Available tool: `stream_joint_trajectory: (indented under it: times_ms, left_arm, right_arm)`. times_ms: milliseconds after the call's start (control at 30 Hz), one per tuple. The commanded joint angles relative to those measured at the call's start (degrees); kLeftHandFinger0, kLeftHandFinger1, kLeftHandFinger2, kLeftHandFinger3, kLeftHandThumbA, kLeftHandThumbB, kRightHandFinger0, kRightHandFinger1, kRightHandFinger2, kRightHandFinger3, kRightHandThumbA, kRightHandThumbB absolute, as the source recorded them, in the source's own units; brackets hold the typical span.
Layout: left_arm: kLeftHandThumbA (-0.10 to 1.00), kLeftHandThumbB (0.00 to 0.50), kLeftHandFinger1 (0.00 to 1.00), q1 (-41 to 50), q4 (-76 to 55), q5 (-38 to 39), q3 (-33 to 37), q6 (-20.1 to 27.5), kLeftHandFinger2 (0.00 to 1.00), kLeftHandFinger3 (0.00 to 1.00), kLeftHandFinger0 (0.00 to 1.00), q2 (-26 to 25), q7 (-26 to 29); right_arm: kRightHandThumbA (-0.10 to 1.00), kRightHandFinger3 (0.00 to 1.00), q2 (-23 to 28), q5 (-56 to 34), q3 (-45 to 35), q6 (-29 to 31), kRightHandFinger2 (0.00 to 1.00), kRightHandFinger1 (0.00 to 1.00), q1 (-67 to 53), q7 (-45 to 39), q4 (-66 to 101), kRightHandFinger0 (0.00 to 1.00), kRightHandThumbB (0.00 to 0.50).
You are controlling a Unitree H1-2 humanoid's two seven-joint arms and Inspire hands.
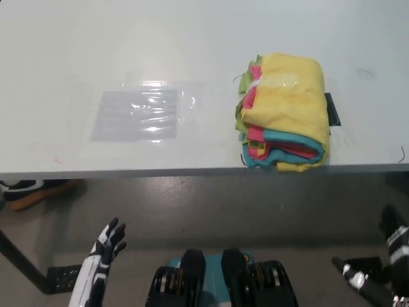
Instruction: A stack of folded microfibre clothes with a single fold is kept infront of the robot. the robot uses its right hand to grab one end of the clothes and pulla it away from the other end to unfold
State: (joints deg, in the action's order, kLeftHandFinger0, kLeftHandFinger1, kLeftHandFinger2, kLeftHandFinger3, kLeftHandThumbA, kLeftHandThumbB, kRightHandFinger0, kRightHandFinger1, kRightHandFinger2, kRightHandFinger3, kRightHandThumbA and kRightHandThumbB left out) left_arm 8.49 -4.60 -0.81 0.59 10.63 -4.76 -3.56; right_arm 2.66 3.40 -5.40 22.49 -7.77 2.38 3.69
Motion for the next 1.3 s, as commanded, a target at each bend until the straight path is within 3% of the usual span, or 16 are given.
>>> stream_joint_trajectory:
  times_ms: [0, 100, 200, 300, 400, 500, 633, 767, 1267]
  left_arm:
    - [0.95, 0.196, 1.00, -2.77, -2.39, -2.17, 0.71, -0.54, 1.00, 1.00, 1.00, -0.96, -0.41]
    - [0.96, 0.203, 1.00, -4.88, -1.60, -2.42, 0.77, -1.32, 1.00, 1.00, 1.00, -1.51, -0.63]
    - [0.97, 0.221, 1.00, -6.10, -0.43, -2.60, 0.92, -1.56, 1.00, 1.00, 1.00, -1.62, -0.60]
    - [0.96, 0.220, 1.00, -6.24, 0.89, -1.85, 1.27, -1.87, 1.00, 1.00, 1.00, -1.35, -0.94]
    - [0.92, 0.170, 1.00, -6.43, 2.51, -1.34, 1.50, -1.53, 1.00, 1.00, 1.00, -1.30, -1.07]
    - [0.94, 0.157, 1.00, -5.94, 3.53, -1.99, 1.72, -1.40, 1.00, 1.00, 1.00, -1.35, -0.85]
    - [0.96, 0.166, 1.00, -4.97, 4.74, -3.49, 2.28, 0.17, 1.00, 1.00, 1.00, -1.45, -0.43]
    - [1.00, 0.206, 1.00, -4.66, 5.22, -5.70, 2.72, 1.04, 1.00, 1.00, 1.00, -1.53, 0.40]
    - [0.97, 0.181, 1.00, -4.16, 6.13, -6.43, 3.40, 1.36, 1.00, 1.00, 1.00, -1.34, 0.07]
  right_arm:
    - [0.91, 1.00, 1.54, 5.88, -1.42, 1.84, 1.00, 1.00, 5.03, 2.09, 4.47, 1.00, 0.145]
    - [0.89, 1.00, 1.84, 7.27, -0.97, -3.26, 1.00, 1.00, 10.26, 1.58, 6.81, 1.00, 0.164]
    - [0.79, 1.00, 1.17, 8.32, -0.47, -7.44, 1.00, 1.00, 14.83, 1.86, 6.97, 1.00, 0.136]
    - [0.81, 1.00, 0.33, 11.72, -0.03, -12.40, 1.00, 1.00, 19.03, 2.39, 6.85, 1.00, 0.153]
    - [0.81, 1.00, 0.11, 16.46, 1.35, -18.32, 1.00, 1.00, 23.27, 1.73, 7.20, 1.00, 0.150]
    - [0.82, 1.00, 1.03, 18.26, 3.52, -23.25, 1.00, 1.00, 27.72, -0.79, 6.07, 1.00, 0.160]
    - [0.99, 1.00, 4.52, 21.36, 8.98, -30.37, 1.00, 1.00, 34.78, -7.45, 2.20, 1.00, 0.273]
    - [1.00, 1.00, 6.13, 23.54, 13.77, -35.73, 1.00, 1.00, 41.14, -11.42, -3.21, 1.00, 0.382]
    - [1.00, 1.00, 6.16, 22.28, 21.48, -39.42, 1.00, 1.00, 52.75, -13.48, -21.82, 1.00, 0.429]
